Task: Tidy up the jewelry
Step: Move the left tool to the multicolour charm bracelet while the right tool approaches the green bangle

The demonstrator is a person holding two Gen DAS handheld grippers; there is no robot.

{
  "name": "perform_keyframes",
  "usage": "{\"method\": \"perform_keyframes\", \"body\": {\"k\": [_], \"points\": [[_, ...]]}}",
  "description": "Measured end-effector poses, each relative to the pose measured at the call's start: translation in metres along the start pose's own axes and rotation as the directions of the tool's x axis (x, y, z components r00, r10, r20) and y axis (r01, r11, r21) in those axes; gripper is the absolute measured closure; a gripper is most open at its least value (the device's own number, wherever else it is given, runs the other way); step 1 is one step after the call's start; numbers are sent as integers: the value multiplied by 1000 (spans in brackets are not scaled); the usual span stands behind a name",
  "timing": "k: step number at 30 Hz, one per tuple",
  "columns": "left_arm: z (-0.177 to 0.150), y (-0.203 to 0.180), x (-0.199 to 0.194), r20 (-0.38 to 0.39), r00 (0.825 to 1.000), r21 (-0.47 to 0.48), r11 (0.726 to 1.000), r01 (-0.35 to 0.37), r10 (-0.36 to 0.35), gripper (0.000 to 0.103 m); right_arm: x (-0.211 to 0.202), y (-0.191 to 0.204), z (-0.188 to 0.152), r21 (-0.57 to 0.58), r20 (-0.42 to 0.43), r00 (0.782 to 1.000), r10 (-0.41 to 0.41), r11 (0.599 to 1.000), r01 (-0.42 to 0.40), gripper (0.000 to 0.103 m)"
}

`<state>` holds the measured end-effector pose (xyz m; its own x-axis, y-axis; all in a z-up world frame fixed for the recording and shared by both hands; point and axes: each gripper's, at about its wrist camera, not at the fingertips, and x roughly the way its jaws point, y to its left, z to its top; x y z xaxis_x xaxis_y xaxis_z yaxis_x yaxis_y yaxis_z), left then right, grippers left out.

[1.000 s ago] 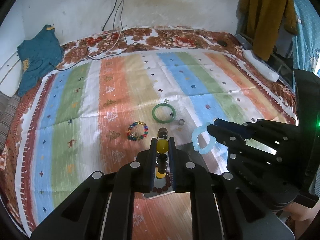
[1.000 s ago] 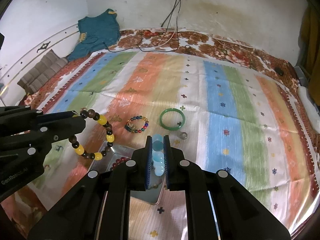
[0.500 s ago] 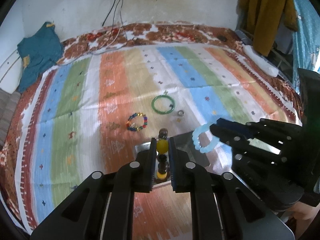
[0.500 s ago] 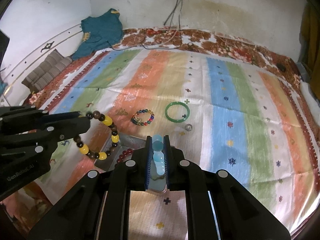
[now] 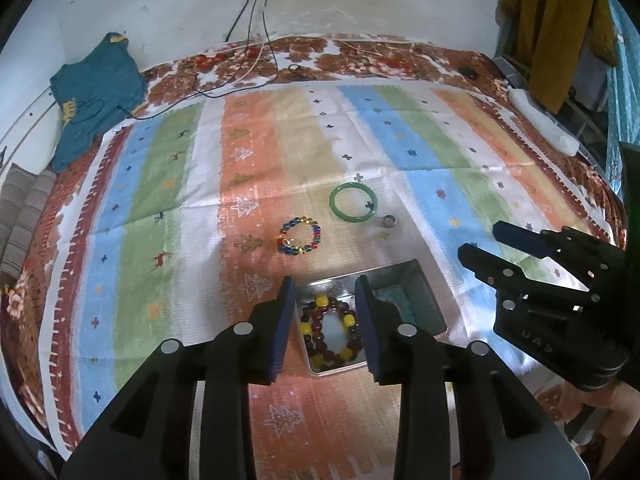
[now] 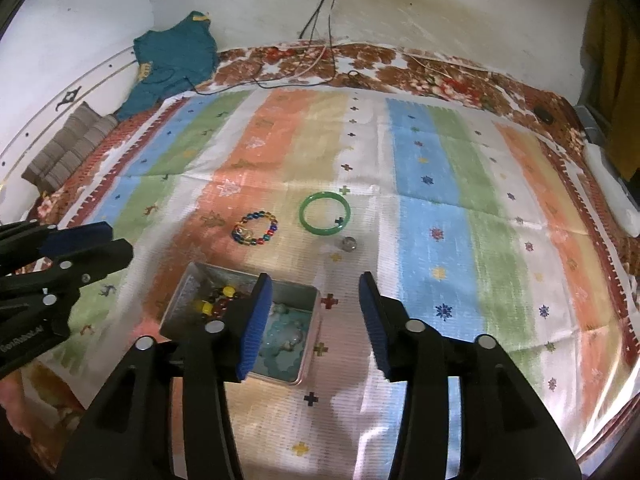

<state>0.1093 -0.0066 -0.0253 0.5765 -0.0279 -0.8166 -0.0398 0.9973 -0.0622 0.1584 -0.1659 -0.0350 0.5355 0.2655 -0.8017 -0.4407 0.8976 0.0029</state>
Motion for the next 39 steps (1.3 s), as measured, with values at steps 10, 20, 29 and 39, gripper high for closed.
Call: {"method": "perform_keyframes", "body": {"k": [10, 20, 29, 39], "points": [[7, 22, 18, -37, 999, -67, 998, -12, 10, 52, 16, -9, 9, 18, -41, 998, -37, 999, 37, 44], [21, 36, 43, -77, 996, -92, 995, -41, 33, 40, 33, -24, 19, 67, -71, 997, -41, 997, 46, 30], [31, 39, 70, -115, 992, -85, 994, -65, 55, 36, 50, -29, 31, 72, -90, 995, -49, 996, 55, 27], [44, 41, 100, -156, 985, -62, 994, -89, 79, 36, 68, -32, 42, 63, -113, 992, -60, 996, 67, 27]]}}
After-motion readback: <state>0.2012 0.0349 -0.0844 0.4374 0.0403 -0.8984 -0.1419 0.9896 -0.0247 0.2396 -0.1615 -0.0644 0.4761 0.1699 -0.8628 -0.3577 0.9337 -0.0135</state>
